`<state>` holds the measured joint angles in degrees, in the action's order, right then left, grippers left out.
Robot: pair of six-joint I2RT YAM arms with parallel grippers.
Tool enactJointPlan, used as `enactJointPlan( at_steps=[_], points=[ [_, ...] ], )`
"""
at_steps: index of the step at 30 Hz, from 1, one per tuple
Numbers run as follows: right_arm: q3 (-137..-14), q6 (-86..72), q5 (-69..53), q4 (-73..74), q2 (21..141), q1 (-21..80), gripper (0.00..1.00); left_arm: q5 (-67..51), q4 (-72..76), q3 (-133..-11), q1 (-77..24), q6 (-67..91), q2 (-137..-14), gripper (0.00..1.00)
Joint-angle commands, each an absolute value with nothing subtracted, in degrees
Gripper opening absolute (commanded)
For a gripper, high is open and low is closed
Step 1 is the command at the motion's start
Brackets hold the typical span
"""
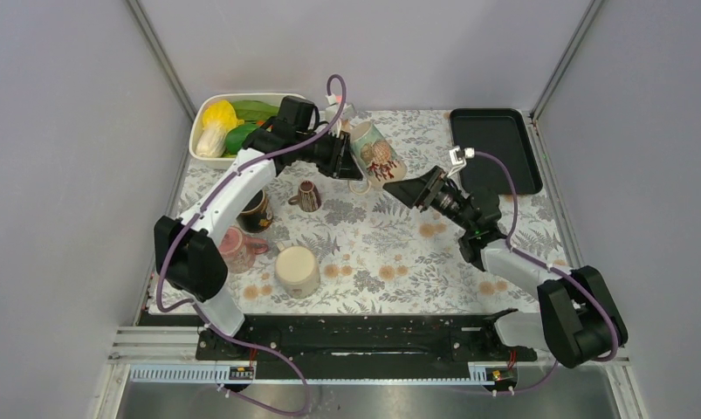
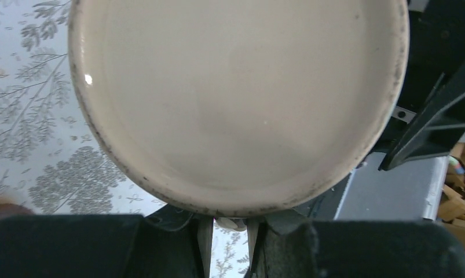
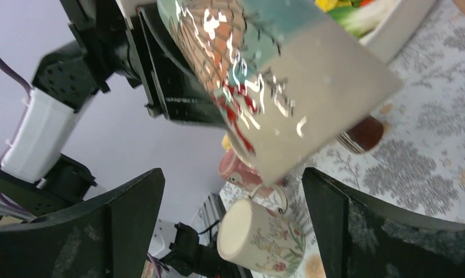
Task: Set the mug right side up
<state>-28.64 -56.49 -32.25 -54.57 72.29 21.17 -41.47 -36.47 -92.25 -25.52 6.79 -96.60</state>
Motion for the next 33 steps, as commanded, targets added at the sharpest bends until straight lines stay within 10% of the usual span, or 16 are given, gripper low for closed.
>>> enactJointPlan(
  at_steps=[1,4,11,17,33],
  points=[
    [-33.9,-61.4,-31.2,-66.6,74.7,22.1,0.97,-51.0,-29.7,-94.2,-26.1,10.0,-90.5,0.0],
    [-35.2,-64.6,-31.2,-72.7,76.9,22.4,0.87,-51.2,-28.7,-92.3,-27.2,9.9,-89.8,0.0],
    [-36.7,-62.6,-27.9,-70.5,75.1,22.5,0.0,-49.7,-28.9,-91.3,-28.1,8.6,-91.7,0.0],
    [-45.5,-39.0,-20.4,-31.2,67.1,21.7,0.0,-40.3,-30.3,-89.8,-24.5,4.6,-90.2,0.96],
    [-104.0,5.7,6.3,50.3,98.7,7.4,0.0,-23.3,-41.1,-81.1,-17.3,-17.5,-82.1,0.99]
  ],
)
